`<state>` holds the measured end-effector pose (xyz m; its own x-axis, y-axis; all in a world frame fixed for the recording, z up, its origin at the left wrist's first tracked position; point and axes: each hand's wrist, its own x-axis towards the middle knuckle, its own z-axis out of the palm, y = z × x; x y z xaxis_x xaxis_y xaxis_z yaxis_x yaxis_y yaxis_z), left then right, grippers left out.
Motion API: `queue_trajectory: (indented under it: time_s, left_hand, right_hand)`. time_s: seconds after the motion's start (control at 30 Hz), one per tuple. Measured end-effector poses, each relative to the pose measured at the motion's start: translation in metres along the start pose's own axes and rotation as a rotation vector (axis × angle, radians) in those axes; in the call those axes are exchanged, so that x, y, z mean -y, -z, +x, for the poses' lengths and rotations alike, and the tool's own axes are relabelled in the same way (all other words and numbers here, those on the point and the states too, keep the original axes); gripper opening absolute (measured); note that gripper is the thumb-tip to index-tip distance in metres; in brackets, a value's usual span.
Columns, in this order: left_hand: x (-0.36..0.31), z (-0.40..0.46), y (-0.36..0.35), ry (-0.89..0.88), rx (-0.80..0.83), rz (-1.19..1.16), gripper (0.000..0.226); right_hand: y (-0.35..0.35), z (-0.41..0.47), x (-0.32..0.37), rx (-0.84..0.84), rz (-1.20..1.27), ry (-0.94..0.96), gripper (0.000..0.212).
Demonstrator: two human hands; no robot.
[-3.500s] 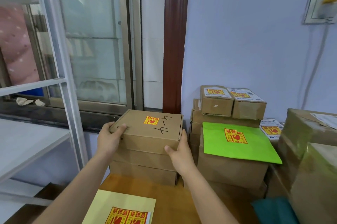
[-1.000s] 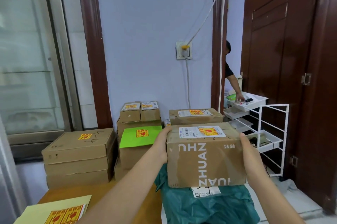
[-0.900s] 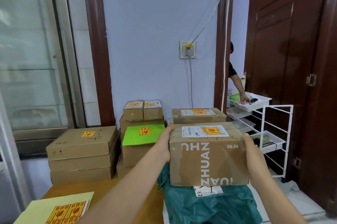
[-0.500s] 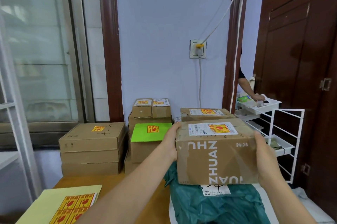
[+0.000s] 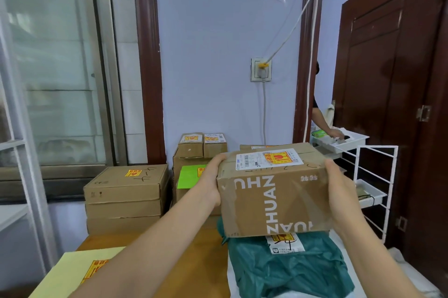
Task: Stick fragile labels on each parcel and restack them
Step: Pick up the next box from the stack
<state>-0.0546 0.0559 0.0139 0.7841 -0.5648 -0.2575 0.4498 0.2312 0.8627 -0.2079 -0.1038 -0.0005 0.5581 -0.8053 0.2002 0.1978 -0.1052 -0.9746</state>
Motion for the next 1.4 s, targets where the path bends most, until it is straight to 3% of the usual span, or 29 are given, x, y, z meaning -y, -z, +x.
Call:
queue_trajectory:
  time_s: [0.23,0.5,0.9,1.4]
  left_hand:
    - [-0.023,-0.027,0.033,-0.047,-0.048,-0.030,0.036]
    - [-0.051,-0.059,0.086,-0.129,-0.162,-0.019,0.027]
    - [-0.095,-0.087,0.168,-0.256,-0.318,-0.032,0.028]
    - [-0.138,-0.072,0.214,-0.470,-0.298,-0.139,0.025]
  right_hand:
    - [-0.030,-0.022,0.010,0.051,-0.022,0.036,0.044]
    - [-0.084,-0.046,0.016,0.153,-0.021,0.082,0.037]
    - [-0.176,-0.075,0.007,0.336,0.048,-0.013,0.037]
    - [-0.249,-0.057,0.020,0.441,0.169,0.043,0.026]
